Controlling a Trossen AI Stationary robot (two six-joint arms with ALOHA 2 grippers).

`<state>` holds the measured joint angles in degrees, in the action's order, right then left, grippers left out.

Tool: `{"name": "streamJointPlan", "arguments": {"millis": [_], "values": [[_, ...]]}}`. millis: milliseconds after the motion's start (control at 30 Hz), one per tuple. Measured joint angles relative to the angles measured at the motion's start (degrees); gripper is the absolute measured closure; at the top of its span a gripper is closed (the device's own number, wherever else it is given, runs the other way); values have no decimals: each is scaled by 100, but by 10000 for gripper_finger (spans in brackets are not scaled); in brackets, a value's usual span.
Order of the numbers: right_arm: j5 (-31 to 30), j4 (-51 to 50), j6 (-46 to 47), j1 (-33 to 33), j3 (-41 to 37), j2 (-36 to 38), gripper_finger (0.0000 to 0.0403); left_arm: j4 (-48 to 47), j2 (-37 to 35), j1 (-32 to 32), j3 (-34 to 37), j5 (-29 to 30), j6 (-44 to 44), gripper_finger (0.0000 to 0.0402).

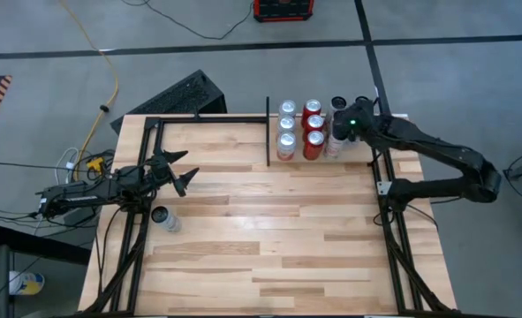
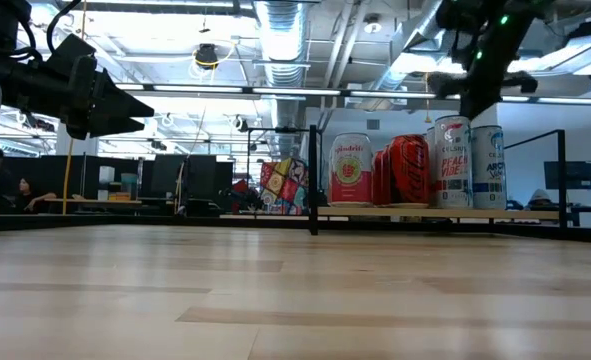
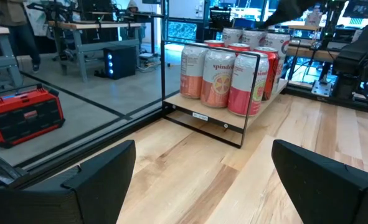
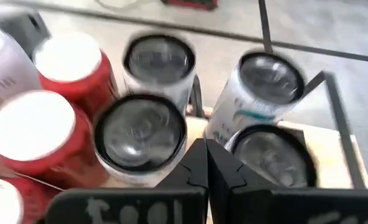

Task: Place canned beverage on shelf
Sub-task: Adjust the black pink soda cans on the shelf

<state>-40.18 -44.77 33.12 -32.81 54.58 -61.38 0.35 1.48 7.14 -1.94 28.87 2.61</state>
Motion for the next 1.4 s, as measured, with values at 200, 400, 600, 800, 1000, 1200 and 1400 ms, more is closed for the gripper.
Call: {"name": "streamJointPlan", "arguments": {"millis": [200, 400, 600, 800, 1000, 1200, 1400], "values": [[280, 39, 12, 538, 170, 378, 386, -1, 1, 0, 1, -1, 0, 40], [279, 50, 359, 1591, 193, 383, 386, 1, 0, 2, 1, 1, 0, 40], [141, 31, 676, 2162, 193, 111, 386, 1, 1, 0, 0, -1, 0, 40], [129, 17, 700, 2151, 193, -265, 386, 1, 1, 0, -1, -1, 0, 40], [127, -41, 697, 2011, 193, -468, 386, 0, 0, 1, 1, -1, 0, 40], [122, -173, 699, 1949, 193, -464, 386, -1, 1, 0, 1, 1, 0, 40], [120, -299, 741, 1871, 193, -462, 386, 1, 1, 2, 0, -1, 0, 40]]}}
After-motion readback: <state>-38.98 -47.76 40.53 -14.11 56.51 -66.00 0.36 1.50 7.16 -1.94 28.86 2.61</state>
